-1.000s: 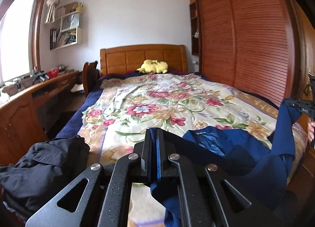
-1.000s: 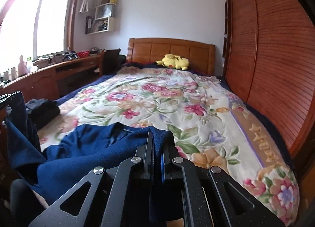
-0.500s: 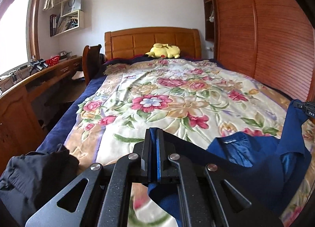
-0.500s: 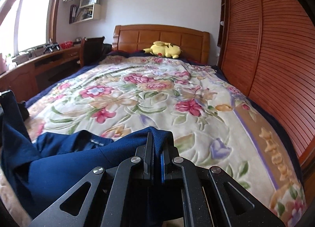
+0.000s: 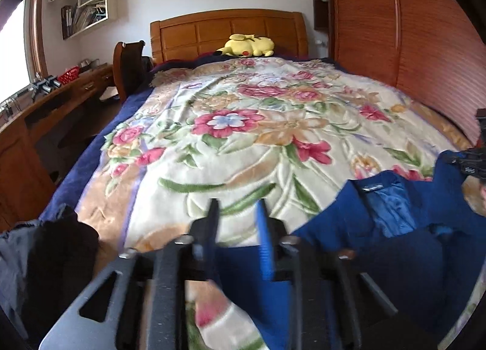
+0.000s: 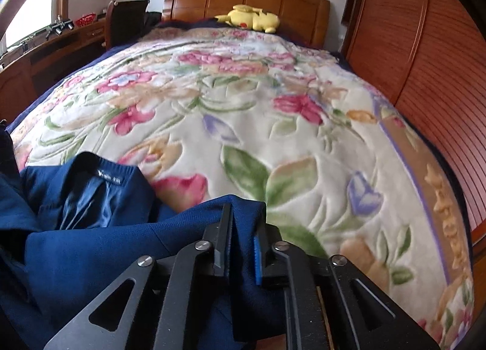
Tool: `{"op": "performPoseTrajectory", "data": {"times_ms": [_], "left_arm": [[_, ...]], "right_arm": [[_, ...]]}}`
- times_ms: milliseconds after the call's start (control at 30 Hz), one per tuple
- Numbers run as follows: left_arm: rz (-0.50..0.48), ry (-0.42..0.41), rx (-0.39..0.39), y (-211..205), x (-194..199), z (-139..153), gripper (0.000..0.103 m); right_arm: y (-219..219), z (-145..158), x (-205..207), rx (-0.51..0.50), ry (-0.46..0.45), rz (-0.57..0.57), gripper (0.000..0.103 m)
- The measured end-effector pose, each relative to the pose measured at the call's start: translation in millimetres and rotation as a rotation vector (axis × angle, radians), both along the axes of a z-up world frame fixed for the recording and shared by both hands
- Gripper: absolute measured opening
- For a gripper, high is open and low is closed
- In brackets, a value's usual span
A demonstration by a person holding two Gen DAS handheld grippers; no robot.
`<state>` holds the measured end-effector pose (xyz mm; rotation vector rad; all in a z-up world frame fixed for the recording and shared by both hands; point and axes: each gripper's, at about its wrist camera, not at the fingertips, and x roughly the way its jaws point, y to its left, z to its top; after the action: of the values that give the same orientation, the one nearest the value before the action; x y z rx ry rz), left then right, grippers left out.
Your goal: Fold large clothes
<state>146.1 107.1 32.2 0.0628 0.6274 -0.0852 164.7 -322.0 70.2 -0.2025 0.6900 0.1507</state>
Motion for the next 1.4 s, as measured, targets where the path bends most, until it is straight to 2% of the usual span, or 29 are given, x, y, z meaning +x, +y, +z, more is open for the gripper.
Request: {"op": "performPoseTrajectory", "data": {"times_ms": [33,67,100,133,167,233,300,367,600,700,833,867,967,1000,1067,1100,1400], "left_arm": [[-0.007,-0.002,-0.015,1,-5,1,0.046],[-0.022,0.000,-0.032,1,-13,3,0.055],[-0.030,0.004,-0.042,0,-19,4,0.061],[-0.036,-0.001,-0.051,-1,-24,5,0.071],[-0.046,-0.010,-0.065,-2,-34,6,0.075],[-0.064,-0.019,-0.090,-5,-48,6,0.078],[-0.079,-0.027,-0.101,-10,-61,4,0.079],[-0.082,-0.033,-0.095,-16,-74,-1,0.079],[-0.095,0.014,-0.083,-25,-97,-20,0.079],[-0.100,0.012,-0.091,-24,-106,-24,0.079],[-0.106,0.027,-0.100,-20,-110,-34,0.079],[-0.109,0.035,-0.103,-19,-109,-37,0.079],[-0.110,0.054,-0.105,-15,-107,-44,0.079],[-0.107,0.056,-0.103,-14,-106,-45,0.079],[-0.109,0.059,-0.109,-12,-106,-47,0.079],[-0.110,0.060,-0.115,-10,-105,-47,0.079],[-0.104,0.073,-0.136,-5,-102,-50,0.079]], "right_arm": [[1,2,0,-0.005,0.005,-0.006,0.035],[-1,4,-1,-0.002,0.007,-0.012,0.048],[-2,8,-1,0.015,0.002,-0.013,0.065],[-4,12,-3,0.016,-0.017,-0.023,0.066],[-4,12,-2,0.002,-0.038,-0.045,0.066],[-5,22,-9,-0.008,-0.071,-0.064,0.066],[-1,30,-19,0.028,-0.085,-0.036,0.066],[11,37,-32,0.057,-0.089,0.032,0.066],[87,51,-86,0.034,-0.075,0.313,0.066],[110,45,-102,0.048,-0.044,0.409,0.066],[136,25,-110,-0.019,0.012,0.485,0.066],[141,21,-111,-0.038,0.027,0.498,0.064],[151,10,-102,-0.080,0.090,0.546,0.049],[153,8,-99,-0.099,0.102,0.556,0.041],[164,7,-90,-0.153,0.103,0.564,0.010],[168,10,-86,-0.172,0.094,0.562,0.002],[187,35,-28,-0.234,-0.012,0.447,0.002]]}}
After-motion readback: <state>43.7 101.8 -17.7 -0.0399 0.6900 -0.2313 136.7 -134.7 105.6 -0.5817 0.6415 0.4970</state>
